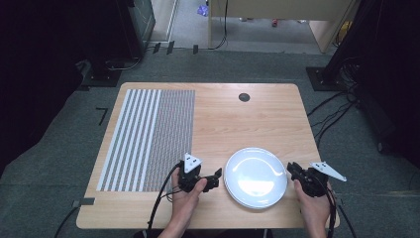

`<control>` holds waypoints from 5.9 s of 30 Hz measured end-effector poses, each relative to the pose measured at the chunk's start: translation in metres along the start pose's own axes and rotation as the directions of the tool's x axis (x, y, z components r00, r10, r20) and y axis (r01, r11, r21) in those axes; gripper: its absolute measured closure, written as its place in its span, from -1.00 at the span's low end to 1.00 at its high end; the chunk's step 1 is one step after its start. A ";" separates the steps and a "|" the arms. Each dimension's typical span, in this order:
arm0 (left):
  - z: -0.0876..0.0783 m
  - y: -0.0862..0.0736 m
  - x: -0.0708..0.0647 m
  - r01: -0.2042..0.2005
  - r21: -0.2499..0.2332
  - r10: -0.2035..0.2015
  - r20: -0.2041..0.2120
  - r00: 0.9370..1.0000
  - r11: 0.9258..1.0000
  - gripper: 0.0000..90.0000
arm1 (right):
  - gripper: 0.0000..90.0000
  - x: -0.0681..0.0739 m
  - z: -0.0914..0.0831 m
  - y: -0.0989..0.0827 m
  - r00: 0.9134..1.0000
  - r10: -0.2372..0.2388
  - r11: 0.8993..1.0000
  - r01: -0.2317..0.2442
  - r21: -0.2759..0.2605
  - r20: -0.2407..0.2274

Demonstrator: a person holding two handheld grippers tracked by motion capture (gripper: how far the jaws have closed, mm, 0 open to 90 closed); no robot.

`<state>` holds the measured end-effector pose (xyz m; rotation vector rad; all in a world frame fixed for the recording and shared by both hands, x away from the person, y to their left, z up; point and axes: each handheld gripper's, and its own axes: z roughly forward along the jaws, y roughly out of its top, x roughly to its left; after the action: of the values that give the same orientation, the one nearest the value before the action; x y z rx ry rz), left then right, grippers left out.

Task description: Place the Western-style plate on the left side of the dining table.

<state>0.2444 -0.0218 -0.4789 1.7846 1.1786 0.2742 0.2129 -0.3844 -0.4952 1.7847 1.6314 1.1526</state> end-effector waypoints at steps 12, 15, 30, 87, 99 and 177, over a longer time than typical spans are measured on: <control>0.011 -0.006 -0.015 -0.036 0.021 0.036 -0.016 0.999 0.999 -0.61 | 0.87 -0.001 0.005 -0.006 0.995 0.072 0.997 -0.071 0.021 -0.065; 0.014 -0.007 -0.019 -0.043 0.026 0.043 -0.018 0.999 0.999 -0.55 | 0.84 0.000 0.006 -0.006 0.991 0.090 0.996 -0.088 0.024 -0.099; 0.024 -0.019 -0.025 -0.031 0.051 0.032 -0.010 0.999 0.998 -0.01 | 0.81 -0.005 0.008 -0.009 0.980 0.160 0.987 -0.157 0.037 -0.122; 0.021 -0.029 -0.012 0.072 0.080 -0.079 0.090 0.993 0.994 0.41 | 0.84 -0.007 0.023 -0.020 0.898 0.334 0.942 -0.305 0.140 -0.287; 0.017 -0.029 -0.004 0.131 0.134 -0.155 0.184 0.971 0.982 0.52 | 0.88 -0.004 0.023 -0.026 0.890 0.370 0.928 -0.343 0.145 -0.266; -0.084 0.019 0.119 0.276 -0.030 -0.271 0.113 0.956 0.961 0.61 | 0.93 0.149 0.077 0.038 0.821 0.347 0.938 -0.305 0.165 -0.454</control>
<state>0.2643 0.1218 -0.4546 1.5531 1.3132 0.0406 0.2899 -0.2329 -0.4668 2.0016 1.6884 1.8292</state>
